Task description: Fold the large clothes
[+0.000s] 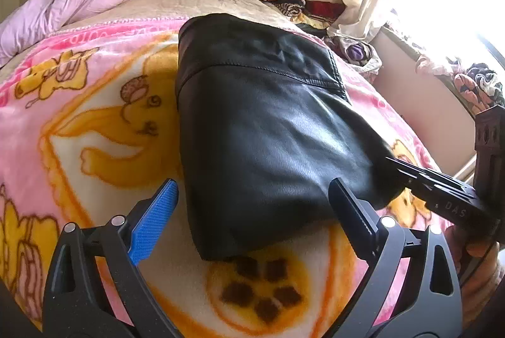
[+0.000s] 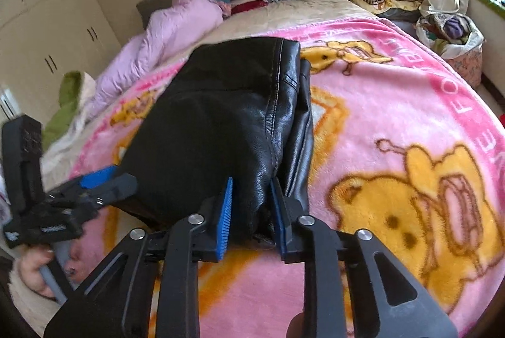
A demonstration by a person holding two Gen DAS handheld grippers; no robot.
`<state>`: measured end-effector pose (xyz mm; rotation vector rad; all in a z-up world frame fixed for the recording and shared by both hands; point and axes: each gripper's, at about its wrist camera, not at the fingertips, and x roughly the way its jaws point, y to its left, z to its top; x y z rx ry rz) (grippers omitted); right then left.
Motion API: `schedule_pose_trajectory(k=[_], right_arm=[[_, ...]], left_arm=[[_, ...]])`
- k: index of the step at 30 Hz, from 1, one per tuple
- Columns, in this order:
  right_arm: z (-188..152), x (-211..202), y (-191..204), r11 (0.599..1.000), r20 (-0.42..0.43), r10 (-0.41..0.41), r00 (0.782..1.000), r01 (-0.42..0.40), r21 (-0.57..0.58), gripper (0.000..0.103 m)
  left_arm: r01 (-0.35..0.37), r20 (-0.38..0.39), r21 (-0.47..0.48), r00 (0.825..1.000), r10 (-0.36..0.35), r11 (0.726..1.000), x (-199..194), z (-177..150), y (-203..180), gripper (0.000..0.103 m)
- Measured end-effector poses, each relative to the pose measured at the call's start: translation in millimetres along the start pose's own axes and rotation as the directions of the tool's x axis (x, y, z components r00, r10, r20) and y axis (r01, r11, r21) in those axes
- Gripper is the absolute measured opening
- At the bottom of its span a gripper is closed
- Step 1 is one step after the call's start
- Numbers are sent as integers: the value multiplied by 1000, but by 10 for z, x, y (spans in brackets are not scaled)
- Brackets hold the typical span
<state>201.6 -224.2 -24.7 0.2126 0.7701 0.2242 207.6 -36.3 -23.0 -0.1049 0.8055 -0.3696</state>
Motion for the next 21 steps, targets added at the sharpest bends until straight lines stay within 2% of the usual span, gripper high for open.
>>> schedule_pose_trajectory(k=[1,2,3,5,7,9,12,21], right_arm=[[-13,-24,10,1000,3,-2,1000,2,-4,27],[-24,-63,19,1000,7,-12,1000,12,-6,36],[-34,-96,20,1000,13,-20,1000,20,-7,56],[-74,-231,18,1000,50,-22,998,23,-4,73],[-120,-346,3,1000,71,-24,997,24,-2,76],[-200,-495,20,999,106,-42,993,42,3,89],[-309,-682,57,998,147,-61,987,62,-1,95],[-654,-1199,271,994,252,-93,963,104,-34,99]], left_arm=[[-5,-3,3,1000,5,1000,-4,-10,-9,92],[-14,-6,5,1000,14,1000,-13,-19,-16,93],[-21,-7,8,1000,21,1000,-39,-29,-25,93],[-25,5,18,1000,25,1000,-114,-45,-57,93],[-39,14,27,999,39,999,-199,-65,-95,93],[-56,34,40,998,55,998,-319,-88,-145,94],[-88,55,38,995,85,995,-471,-154,-187,94],[-108,134,29,986,103,994,-936,-435,-272,94]])
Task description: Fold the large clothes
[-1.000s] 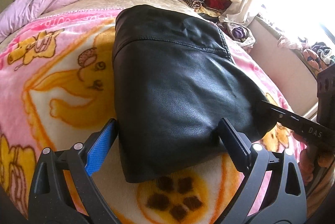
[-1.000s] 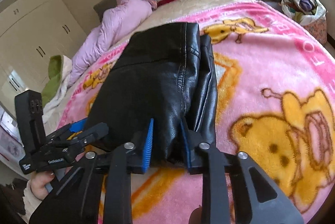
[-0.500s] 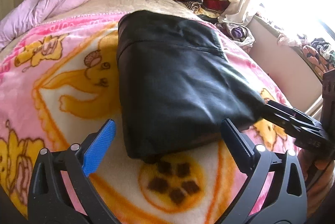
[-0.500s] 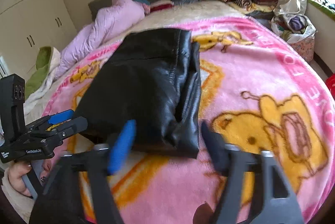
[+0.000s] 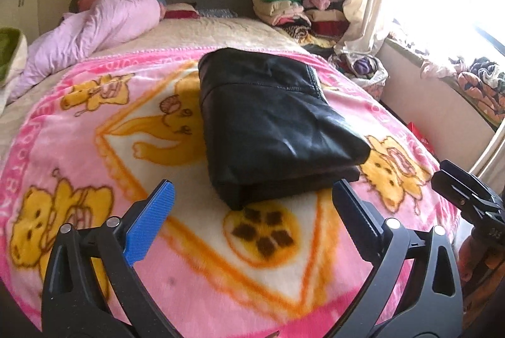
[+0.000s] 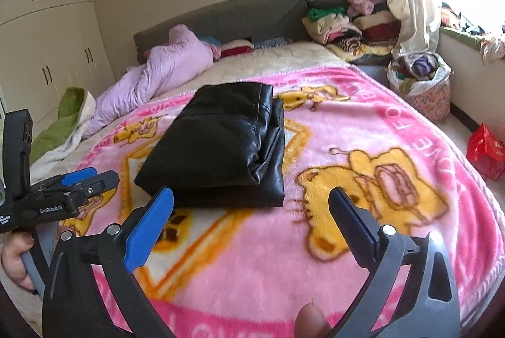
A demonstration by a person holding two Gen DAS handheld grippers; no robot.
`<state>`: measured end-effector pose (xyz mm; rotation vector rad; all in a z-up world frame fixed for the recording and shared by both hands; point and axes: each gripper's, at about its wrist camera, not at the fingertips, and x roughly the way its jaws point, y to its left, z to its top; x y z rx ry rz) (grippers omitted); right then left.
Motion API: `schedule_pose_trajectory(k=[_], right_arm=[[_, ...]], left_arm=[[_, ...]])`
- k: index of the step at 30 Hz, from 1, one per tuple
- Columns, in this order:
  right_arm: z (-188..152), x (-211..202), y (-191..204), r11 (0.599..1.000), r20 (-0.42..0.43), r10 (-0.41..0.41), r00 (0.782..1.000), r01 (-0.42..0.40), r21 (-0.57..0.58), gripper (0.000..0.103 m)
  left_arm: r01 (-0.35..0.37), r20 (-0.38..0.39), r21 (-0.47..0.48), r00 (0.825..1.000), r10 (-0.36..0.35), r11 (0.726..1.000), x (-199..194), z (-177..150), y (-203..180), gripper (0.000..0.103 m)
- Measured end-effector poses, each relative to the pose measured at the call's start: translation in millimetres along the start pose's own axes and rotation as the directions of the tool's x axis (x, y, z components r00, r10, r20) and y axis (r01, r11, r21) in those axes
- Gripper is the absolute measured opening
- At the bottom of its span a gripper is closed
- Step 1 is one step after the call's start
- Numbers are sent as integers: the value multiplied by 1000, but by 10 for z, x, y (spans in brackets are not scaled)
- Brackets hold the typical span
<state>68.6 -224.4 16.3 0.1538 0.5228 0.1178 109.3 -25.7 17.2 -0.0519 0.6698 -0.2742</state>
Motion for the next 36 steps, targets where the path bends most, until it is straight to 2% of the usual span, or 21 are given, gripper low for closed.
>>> schedule_pose_trajectory(k=[4,10,20,36], right_arm=[[-104,-167,157,999,26,-4,1000,5,-49,99],[-271,-326,357,994,43,-16,999,20,-107,99],[-492,-282,504,995,-4,-6,1000,5,-104,99],[-691,-214,530,992,-7,-51,999,50,-114,99]], left_arm=[[-7,19,-20,1000,7,1000,-178,-156,36,94],[-18,49,0,999,18,1000,-405,-355,10,94],[-58,-16,-16,998,58,998,-394,-687,126,94],[-73,-3,-39,997,73,997,-378,-775,201,94]])
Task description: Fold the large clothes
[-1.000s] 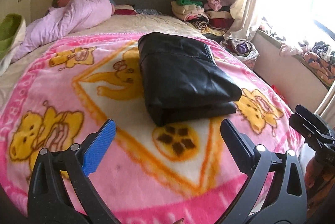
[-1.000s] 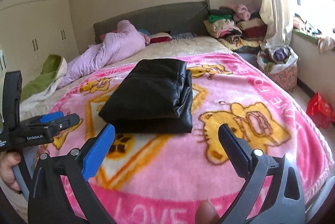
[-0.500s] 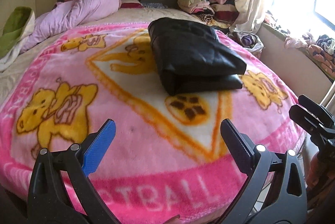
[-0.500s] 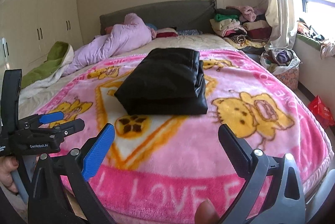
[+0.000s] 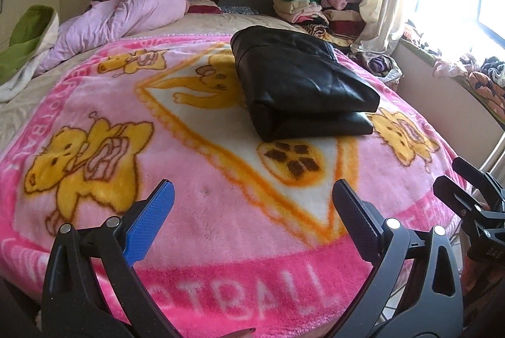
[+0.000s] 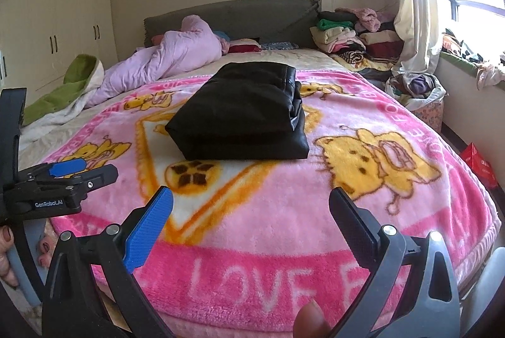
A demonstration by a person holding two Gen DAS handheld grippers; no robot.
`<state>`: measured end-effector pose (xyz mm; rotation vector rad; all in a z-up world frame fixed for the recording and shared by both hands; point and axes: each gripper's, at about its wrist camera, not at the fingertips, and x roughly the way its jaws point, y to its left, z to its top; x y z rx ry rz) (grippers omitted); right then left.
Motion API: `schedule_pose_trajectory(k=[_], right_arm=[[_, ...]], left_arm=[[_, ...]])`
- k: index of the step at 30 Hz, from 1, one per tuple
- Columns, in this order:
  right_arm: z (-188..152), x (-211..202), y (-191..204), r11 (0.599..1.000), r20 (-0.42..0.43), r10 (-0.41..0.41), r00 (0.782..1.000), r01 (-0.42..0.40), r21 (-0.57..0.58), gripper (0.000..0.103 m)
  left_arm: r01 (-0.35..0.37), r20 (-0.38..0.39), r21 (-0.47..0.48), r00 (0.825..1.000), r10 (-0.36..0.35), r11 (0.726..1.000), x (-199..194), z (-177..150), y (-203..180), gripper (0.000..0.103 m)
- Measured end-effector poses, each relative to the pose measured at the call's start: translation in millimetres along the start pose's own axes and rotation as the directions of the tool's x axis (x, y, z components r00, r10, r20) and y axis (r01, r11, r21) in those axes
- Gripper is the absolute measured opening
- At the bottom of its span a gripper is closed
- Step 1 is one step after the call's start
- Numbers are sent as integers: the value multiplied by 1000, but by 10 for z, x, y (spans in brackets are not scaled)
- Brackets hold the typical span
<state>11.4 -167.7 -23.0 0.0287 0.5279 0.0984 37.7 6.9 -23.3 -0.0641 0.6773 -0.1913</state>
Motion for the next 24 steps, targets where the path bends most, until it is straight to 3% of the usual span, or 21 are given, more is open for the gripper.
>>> schedule_pose_trajectory(k=[24], right_arm=[[20,137,48,1000,-14,-6,1000,6,-23,99]], left_arm=[[-29,10,5,1000,29,1000,24,-15,6,94]])
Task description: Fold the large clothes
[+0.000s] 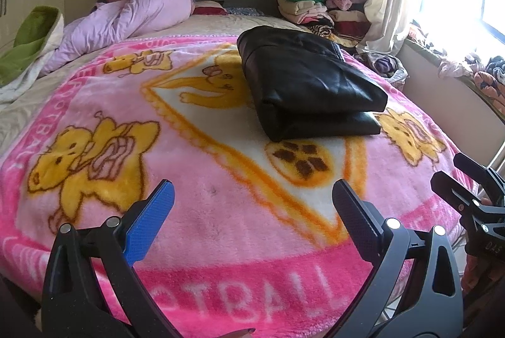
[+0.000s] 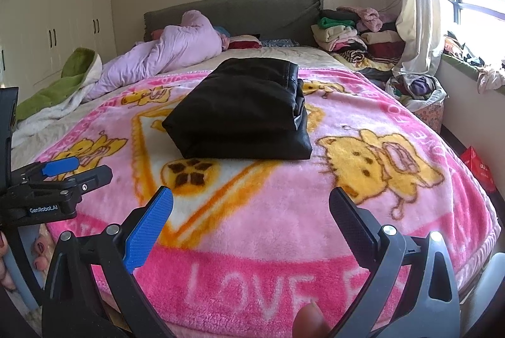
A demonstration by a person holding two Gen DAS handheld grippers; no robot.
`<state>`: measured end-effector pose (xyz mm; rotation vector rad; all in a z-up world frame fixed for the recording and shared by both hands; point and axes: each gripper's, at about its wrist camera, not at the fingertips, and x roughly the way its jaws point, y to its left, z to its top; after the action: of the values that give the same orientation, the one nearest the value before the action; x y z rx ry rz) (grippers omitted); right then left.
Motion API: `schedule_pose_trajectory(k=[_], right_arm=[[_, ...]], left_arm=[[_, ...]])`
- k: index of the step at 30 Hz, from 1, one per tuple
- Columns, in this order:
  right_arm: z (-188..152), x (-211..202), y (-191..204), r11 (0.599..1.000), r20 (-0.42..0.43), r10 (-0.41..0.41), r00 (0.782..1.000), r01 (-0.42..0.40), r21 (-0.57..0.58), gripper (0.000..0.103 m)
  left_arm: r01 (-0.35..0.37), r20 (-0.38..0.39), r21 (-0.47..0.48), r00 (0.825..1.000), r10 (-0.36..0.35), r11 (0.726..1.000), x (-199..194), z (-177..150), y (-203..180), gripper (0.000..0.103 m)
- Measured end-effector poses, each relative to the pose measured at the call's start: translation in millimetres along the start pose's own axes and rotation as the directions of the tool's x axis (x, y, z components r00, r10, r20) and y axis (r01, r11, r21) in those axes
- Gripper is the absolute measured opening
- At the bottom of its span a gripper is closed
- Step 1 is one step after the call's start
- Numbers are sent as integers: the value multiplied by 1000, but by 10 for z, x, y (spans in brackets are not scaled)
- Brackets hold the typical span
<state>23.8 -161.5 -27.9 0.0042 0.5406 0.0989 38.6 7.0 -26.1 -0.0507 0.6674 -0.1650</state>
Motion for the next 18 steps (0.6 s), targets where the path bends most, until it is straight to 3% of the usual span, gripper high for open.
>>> schedule_pose_trajectory(k=[18], right_arm=[[-6,-13,9,1000,-8,12,1000,-13,-6,99]], left_arm=[[-13,3,0,1000,13,1000,-16,10,38,94]])
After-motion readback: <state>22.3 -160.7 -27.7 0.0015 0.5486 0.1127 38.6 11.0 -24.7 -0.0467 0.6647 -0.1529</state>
